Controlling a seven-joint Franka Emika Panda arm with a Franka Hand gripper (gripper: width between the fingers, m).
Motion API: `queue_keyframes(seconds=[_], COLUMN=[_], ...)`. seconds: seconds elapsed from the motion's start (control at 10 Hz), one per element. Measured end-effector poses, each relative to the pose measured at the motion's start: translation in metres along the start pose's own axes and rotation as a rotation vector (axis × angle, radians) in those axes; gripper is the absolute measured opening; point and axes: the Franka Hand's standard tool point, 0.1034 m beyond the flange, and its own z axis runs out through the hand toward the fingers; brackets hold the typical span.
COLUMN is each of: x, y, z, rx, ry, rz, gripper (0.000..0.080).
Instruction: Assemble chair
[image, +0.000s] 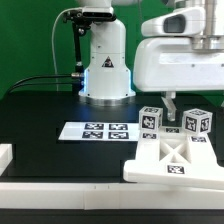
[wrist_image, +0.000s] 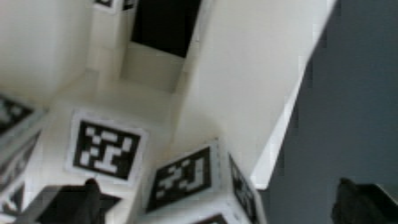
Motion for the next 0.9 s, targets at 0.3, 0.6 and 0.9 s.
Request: queue_keyframes(seconds=[0.3,0.6,0.9], x=[-0.0010,-0.0010,-0.0007], y=[0.0008,0.0006,-0.0014], z=[0.0008,0.0009,0.0014], rx=[-0.003,0.000,-0.001], ry=[-0.005,-0.004,0.007], rz=[-0.083,0.116,0.537], gripper=[0.0649,0.0385,0.0282])
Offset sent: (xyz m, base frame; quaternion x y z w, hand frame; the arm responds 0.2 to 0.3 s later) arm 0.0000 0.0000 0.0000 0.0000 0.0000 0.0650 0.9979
